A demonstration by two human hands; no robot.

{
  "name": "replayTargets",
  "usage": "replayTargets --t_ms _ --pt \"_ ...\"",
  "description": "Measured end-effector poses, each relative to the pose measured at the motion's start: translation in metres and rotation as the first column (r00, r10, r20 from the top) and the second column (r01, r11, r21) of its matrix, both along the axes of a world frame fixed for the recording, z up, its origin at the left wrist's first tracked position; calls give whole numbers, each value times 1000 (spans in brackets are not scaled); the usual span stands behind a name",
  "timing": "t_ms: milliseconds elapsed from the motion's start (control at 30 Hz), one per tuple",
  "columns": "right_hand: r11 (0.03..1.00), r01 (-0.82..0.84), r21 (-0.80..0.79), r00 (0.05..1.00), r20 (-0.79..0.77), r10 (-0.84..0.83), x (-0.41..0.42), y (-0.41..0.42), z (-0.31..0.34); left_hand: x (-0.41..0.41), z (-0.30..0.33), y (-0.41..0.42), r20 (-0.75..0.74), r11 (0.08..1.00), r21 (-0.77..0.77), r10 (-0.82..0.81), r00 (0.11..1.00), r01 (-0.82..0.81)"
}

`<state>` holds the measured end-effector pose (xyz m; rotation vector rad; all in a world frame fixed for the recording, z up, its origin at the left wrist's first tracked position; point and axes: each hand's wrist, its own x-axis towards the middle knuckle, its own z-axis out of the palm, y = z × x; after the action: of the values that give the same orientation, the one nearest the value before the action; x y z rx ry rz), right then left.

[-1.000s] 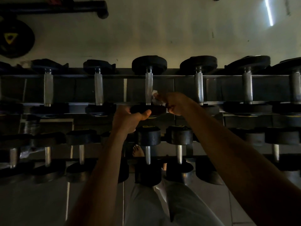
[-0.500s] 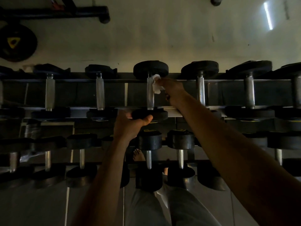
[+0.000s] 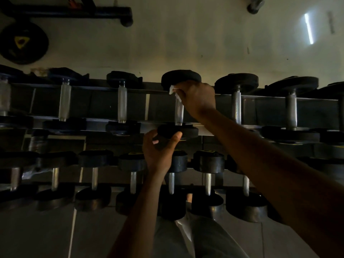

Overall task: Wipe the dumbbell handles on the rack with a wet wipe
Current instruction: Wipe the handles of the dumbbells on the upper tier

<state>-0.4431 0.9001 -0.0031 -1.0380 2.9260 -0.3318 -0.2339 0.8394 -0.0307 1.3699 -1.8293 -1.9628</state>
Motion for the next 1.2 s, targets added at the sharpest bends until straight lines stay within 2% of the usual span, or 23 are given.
replayTargets --t_ms 167,267,467,533,600,733,1000,1200 --pt "972 -118 205 983 -113 143 -5 -3 5 2 -5 -2 -32 1000 -21 13 999 -14" --pt "921 -230 315 959 -90 270 -6 -7 3 2 -8 -4 1 999 -52 1 1000 -1" --pt "909 -222 352 957 -101 272 -14 -26 12 3 -6 -12 19 993 -104 -63 998 64" --pt "884 -275 377 951 -29 308 -20 -31 8 3 -6 -15 24 994 -80 -67 997 68" --pt "847 -348 403 937 110 333 -21 -34 10 5 -7 -18 45 995 -57 -77 996 80" --pt "756 -423 499 904 294 311 -20 -40 15 6 -12 -25 66 994 -29 -100 993 103" --pt "609 -544 578 826 496 266 -15 -52 29 8 -20 -31 35 992 23 -127 991 126" --pt "558 -594 579 766 619 173 -6 -53 24 7 -26 -34 33 987 -7 -158 987 158"
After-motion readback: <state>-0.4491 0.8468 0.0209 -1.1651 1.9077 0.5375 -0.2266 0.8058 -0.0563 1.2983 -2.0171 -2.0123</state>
